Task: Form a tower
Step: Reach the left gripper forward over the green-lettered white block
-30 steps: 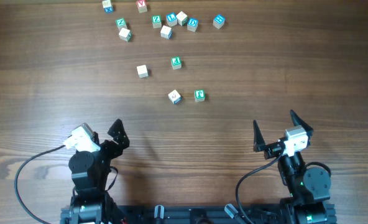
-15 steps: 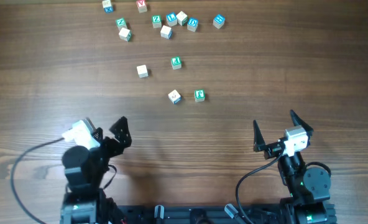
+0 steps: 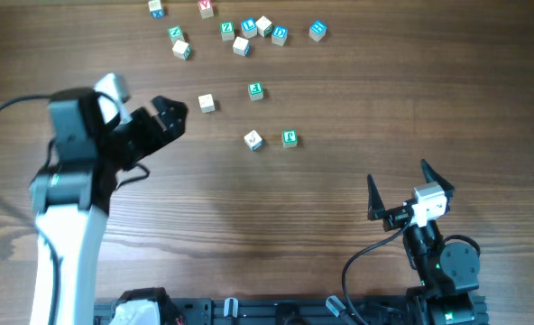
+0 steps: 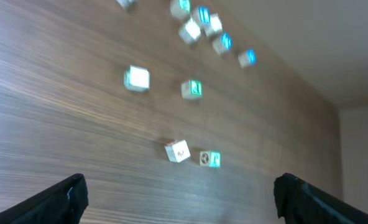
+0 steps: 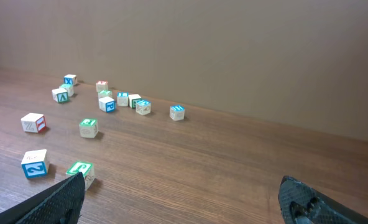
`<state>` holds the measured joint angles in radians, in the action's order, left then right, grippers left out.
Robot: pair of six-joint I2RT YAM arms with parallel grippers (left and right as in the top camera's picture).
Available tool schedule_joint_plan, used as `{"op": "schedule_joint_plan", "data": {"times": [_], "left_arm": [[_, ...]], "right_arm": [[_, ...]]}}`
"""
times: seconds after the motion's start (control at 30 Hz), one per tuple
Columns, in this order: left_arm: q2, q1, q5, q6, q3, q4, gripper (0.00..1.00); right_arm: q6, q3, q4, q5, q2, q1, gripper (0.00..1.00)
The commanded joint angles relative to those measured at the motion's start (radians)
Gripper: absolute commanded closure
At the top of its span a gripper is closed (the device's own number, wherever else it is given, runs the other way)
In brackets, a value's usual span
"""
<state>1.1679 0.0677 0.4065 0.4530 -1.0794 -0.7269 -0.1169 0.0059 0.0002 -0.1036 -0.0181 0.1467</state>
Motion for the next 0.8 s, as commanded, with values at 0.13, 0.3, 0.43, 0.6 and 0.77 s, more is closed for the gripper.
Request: {"op": "schedule_joint_plan", "data": {"times": [0.13,0.3,0.43,0.6,0.77], "left_arm": [[0.312,-0.132,0.058,0.093,-0.007,0.074,0.96],[0.452,-0.299,-0.184,0.14,-0.007,0.142,0.58],[0.491,-0.394,-0.31,0.141,-0.008,0.237,0.37],[0.504,-0.431,-0.394,0.165,-0.134,0.151,0.39],[0.513,-0.453,-0.397,0.158,-0.171,0.112,0.32]], "right_arm": [[0.013,-0.001,0.004,0.014,0.007,-0.006,0.0],[0.012,-0.001,0.004,0.014,0.007,-0.006,0.0],[0.013,-0.001,0.004,0.014,0.007,-0.006,0.0],[0.012,-0.001,0.004,0.014,0.007,-0.006,0.0],[0.012,-0.001,0.004,0.014,0.007,-0.006,0.0]]}}
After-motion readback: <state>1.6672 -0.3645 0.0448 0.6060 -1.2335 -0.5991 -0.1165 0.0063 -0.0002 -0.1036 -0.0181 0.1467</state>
